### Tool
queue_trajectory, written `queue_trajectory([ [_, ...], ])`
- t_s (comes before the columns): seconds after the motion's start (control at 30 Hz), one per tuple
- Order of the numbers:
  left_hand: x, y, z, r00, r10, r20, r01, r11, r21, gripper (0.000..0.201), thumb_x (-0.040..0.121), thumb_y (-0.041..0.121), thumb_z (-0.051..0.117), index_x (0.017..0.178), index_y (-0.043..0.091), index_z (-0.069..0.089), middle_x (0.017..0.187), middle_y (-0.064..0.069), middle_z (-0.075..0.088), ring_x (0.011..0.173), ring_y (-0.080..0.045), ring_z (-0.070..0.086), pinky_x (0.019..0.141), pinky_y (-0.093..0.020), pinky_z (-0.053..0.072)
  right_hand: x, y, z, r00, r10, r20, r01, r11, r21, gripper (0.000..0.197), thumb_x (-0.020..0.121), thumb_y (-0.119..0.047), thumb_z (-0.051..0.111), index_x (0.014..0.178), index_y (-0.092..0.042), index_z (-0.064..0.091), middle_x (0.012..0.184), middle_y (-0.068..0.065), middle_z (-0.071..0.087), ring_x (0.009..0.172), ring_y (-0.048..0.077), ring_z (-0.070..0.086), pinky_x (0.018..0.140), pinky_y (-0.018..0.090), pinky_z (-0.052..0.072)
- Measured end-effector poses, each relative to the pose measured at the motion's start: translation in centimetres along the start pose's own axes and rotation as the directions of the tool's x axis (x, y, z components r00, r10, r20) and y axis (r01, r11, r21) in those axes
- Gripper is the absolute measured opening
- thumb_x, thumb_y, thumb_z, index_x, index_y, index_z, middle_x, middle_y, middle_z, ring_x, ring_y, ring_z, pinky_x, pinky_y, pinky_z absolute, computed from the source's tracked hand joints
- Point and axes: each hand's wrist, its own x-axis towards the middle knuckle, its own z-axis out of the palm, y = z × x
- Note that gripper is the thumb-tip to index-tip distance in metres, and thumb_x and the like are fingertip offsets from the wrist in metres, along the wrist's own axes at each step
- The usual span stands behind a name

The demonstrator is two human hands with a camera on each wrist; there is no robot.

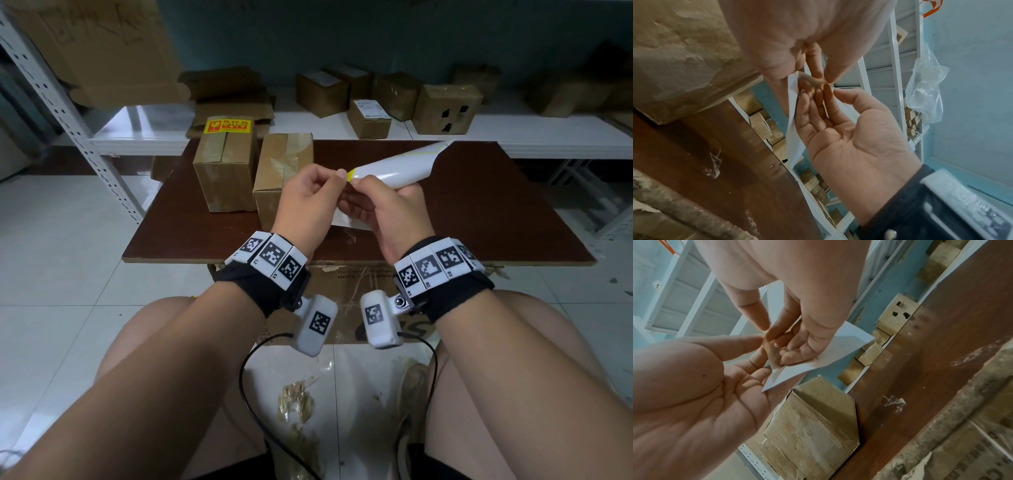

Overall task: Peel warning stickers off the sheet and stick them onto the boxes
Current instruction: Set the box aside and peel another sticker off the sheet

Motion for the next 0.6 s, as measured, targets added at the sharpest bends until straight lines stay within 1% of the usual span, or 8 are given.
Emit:
queue_trajectory([
  [0.1,0.0,-0.2,0.1,0.999,0.044,-0.026,-0.044,0.999,0.006,0.013,0.102,0.027,0.066,0.09,0.02,0.067,0.094,-0.013,0.077,0.093,-0.028,0.074,0.1,-0.052,0.06,0.1,0.2,0.0,0.999,-0.036,0.009,0.036,0.999,-0.002,0.01,0.101,0.0,0.066,0.101,0.0,0.076,0.091,0.013,0.081,0.088,0.024,0.08,0.084,0.035,0.066],
  [0.17,0.0,-0.5,0.2,0.995,0.077,-0.064,-0.073,0.996,0.057,0.014,0.097,0.038,0.063,0.095,0.024,0.067,0.101,-0.013,0.078,0.1,-0.033,0.075,0.098,-0.057,0.059,0.3,0.5,0.0,0.999,-0.045,0.03,0.045,0.999,-0.012,0.012,0.104,-0.004,0.064,0.107,-0.003,0.076,0.097,0.013,0.082,0.092,0.024,0.08,0.084,0.033,0.065],
  [0.23,-0.1,-0.6,0.3,0.993,0.098,-0.068,-0.091,0.991,0.096,0.014,0.098,0.037,0.058,0.096,0.025,0.065,0.1,-0.01,0.078,0.099,-0.03,0.075,0.097,-0.056,0.059,0.5,0.7,0.0,0.997,-0.061,0.048,0.064,0.996,-0.06,0.016,0.107,-0.009,0.062,0.115,-0.004,0.075,0.104,0.012,0.081,0.098,0.023,0.08,0.086,0.034,0.064],
  [0.3,0.0,-0.7,0.3,0.992,0.111,-0.059,-0.103,0.987,0.124,0.013,0.103,0.031,0.057,0.094,0.025,0.065,0.1,-0.008,0.078,0.099,-0.027,0.074,0.098,-0.055,0.058,0.6,0.9,-0.1,0.996,-0.075,0.053,0.08,0.991,-0.111,0.017,0.11,-0.012,0.059,0.118,-0.006,0.073,0.102,0.007,0.081,0.097,0.018,0.08,0.084,0.033,0.063],
  [0.37,0.1,-0.9,0.3,0.991,0.124,-0.048,-0.116,0.983,0.145,0.015,0.105,0.025,0.057,0.093,0.025,0.065,0.1,-0.007,0.077,0.1,-0.027,0.074,0.098,-0.055,0.058,0.6,0.8,-0.2,0.996,-0.064,0.054,0.071,0.987,-0.145,0.017,0.111,-0.015,0.057,0.112,-0.01,0.073,0.096,0.0,0.08,0.093,0.012,0.079,0.083,0.031,0.061],
  [0.4,0.1,-0.9,0.3,0.99,0.131,-0.043,-0.123,0.981,0.151,0.015,0.106,0.023,0.058,0.092,0.025,0.065,0.1,-0.007,0.077,0.1,-0.027,0.074,0.098,-0.054,0.059,0.6,0.8,-0.2,0.997,-0.052,0.059,0.061,0.986,-0.157,0.019,0.111,-0.017,0.057,0.108,-0.011,0.075,0.095,0.001,0.08,0.092,0.012,0.078,0.083,0.031,0.061],
  [0.5,0.3,-1.1,0.3,0.99,0.138,-0.018,-0.133,0.978,0.158,0.018,0.107,0.015,0.059,0.093,0.024,0.065,0.1,-0.004,0.077,0.101,-0.024,0.075,0.098,-0.052,0.06,0.7,0.6,-0.1,0.997,-0.013,0.079,0.025,0.986,-0.163,0.025,0.112,-0.022,0.056,0.1,-0.012,0.075,0.098,0.006,0.079,0.093,0.016,0.076,0.084,0.033,0.06],
  [0.6,0.3,-1.3,0.3,0.99,0.141,-0.001,-0.139,0.976,0.167,0.021,0.106,0.012,0.061,0.093,0.028,0.065,0.097,0.002,0.077,0.103,-0.023,0.075,0.1,-0.052,0.059,0.7,0.4,-0.1,0.998,0.027,0.053,-0.022,0.996,-0.091,0.021,0.109,-0.018,0.058,0.097,-0.011,0.074,0.094,0.006,0.078,0.095,0.022,0.074,0.079,0.033,0.057],
])
